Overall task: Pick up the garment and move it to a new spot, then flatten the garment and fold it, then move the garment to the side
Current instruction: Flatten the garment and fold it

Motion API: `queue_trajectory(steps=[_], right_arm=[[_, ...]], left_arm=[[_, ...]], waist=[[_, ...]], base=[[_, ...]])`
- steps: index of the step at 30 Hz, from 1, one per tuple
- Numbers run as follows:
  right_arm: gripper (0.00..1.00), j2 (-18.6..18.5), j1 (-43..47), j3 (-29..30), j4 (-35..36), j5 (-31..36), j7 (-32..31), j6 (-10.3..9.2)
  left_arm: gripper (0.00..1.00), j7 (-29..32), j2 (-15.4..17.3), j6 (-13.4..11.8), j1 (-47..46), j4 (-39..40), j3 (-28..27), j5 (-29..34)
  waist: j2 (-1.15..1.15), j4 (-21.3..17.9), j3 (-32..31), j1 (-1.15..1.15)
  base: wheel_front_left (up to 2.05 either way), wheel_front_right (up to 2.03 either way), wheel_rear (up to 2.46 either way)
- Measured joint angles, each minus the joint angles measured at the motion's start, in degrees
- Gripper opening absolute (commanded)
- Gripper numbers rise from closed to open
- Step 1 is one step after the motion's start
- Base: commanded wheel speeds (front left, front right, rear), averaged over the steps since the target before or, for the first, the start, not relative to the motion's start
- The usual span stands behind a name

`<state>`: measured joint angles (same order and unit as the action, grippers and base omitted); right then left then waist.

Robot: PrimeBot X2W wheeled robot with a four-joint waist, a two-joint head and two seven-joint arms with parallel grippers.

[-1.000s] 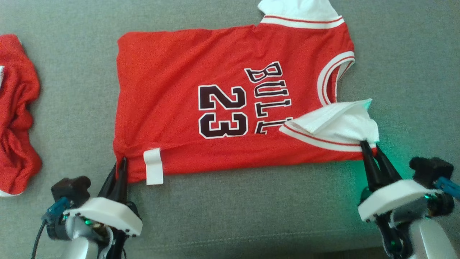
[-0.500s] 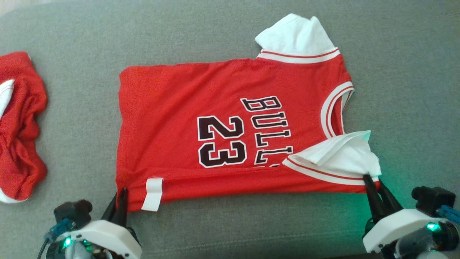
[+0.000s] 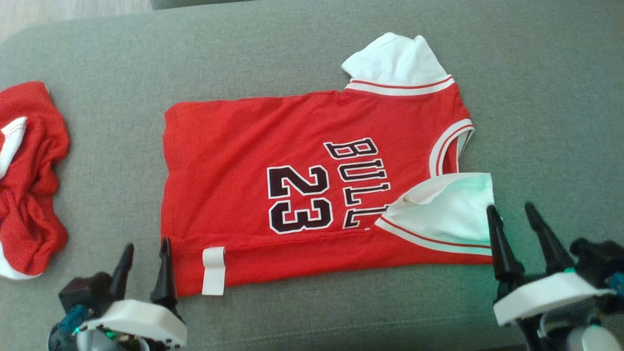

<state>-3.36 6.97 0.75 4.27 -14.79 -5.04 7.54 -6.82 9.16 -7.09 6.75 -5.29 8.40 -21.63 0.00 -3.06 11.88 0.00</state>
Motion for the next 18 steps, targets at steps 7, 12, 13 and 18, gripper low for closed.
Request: queue_trajectory(steps=[7, 12, 13, 18], right_arm=[[1.0, -3.08, -6.54, -2.64, 4.69, 0.77, 0.75, 0.0], [1.0, -3.36, -7.25, -3.14, 5.48, 0.76, 0.65, 0.0], [1.0, -3.38, -7.24, -3.16, 5.48, 0.76, 0.51, 0.0], [1.0, -3.39, -7.24, -3.46, 5.68, 0.75, 0.51, 0.0]], left_arm=[[1.0, -1.42, 0.89, -1.55, -0.44, 7.88, 0.21, 3.16], [1.0, -1.33, 1.56, -1.99, -1.29, 9.87, 0.46, 4.08], [1.0, -1.27, 1.56, -2.0, -1.36, 10.34, 0.57, 4.08], [1.0, -0.79, 1.58, -2.52, -1.34, 10.87, 0.78, 4.41]], waist=[[0.0, -0.58, -1.04, 0.0], [0.0, -0.46, -1.22, 0.0], [0.0, -0.46, -1.22, 0.0], [0.0, -0.55, -1.0, 0.0]], base=[[0.0, 0.0, 0.0], [0.0, 0.0, 0.0], [0.0, 0.0, 0.0], [0.0, 0.0, 0.0]])
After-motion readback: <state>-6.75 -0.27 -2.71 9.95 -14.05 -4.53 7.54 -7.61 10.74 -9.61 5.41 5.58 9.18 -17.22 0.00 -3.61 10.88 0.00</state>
